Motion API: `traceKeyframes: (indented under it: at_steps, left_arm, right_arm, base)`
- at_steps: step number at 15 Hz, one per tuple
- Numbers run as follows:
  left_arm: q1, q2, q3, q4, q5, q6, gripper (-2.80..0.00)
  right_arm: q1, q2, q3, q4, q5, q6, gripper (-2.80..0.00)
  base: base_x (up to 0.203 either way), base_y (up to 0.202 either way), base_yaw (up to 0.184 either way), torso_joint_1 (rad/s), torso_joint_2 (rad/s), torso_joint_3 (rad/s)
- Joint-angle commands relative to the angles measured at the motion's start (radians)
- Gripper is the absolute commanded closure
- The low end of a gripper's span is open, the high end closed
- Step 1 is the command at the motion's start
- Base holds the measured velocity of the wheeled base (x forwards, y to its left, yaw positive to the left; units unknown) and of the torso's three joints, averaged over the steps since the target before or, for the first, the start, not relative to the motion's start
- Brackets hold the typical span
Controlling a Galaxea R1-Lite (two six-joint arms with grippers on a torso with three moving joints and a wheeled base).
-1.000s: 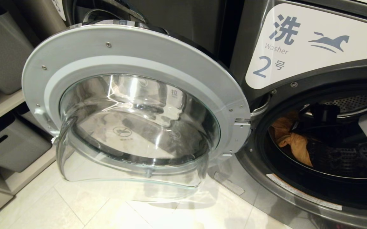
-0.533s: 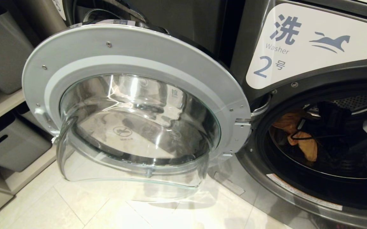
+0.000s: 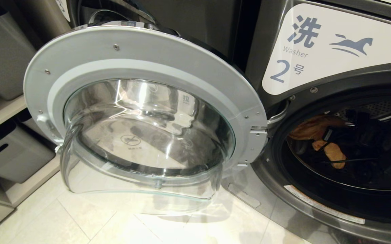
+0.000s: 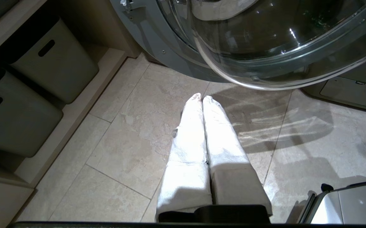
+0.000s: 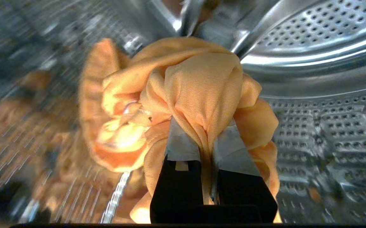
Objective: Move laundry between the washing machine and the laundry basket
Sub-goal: Pick a cloth and place it into the basket
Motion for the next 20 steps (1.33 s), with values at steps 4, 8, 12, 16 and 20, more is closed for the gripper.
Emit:
traceKeyframes:
  at_steps: [4,8,12,16,20]
  left_arm:
    - [0.0,0.0,0.002,-0.001,0.0,0.001,0.0]
    - [0.0,0.0,0.002,-0.001,0.0,0.001,0.0]
    - [0.0,0.0,0.002,-0.001,0.0,0.001,0.0]
    - [0.0,0.0,0.002,-0.002,0.0,0.001,0.0]
    - [0.0,0.0,0.002,-0.001,0.0,0.001,0.0]
  right_arm:
    - [0.001,-0.231,0.244,-0.024,0.104,-0.026,0.0]
    - [0.029,-0.375,0.438,-0.029,0.174,-0.075,0.0]
    - [0.06,-0.544,0.642,-0.04,0.198,-0.109,0.0]
    - [0.076,-0.703,0.704,-0.042,0.197,-0.115,0.0]
    - [0.079,-0.912,0.797,-0.04,0.26,-0.219,0.0]
  base:
    - [0.0,0.0,0.0,0.0,0.0,0.0]
    - [0.0,0.0,0.0,0.0,0.0,0.0]
    - [0.0,0.0,0.0,0.0,0.0,0.0]
    - [0.0,0.0,0.0,0.0,0.0,0.0]
    - [0.0,0.0,0.0,0.0,0.0,0.0]
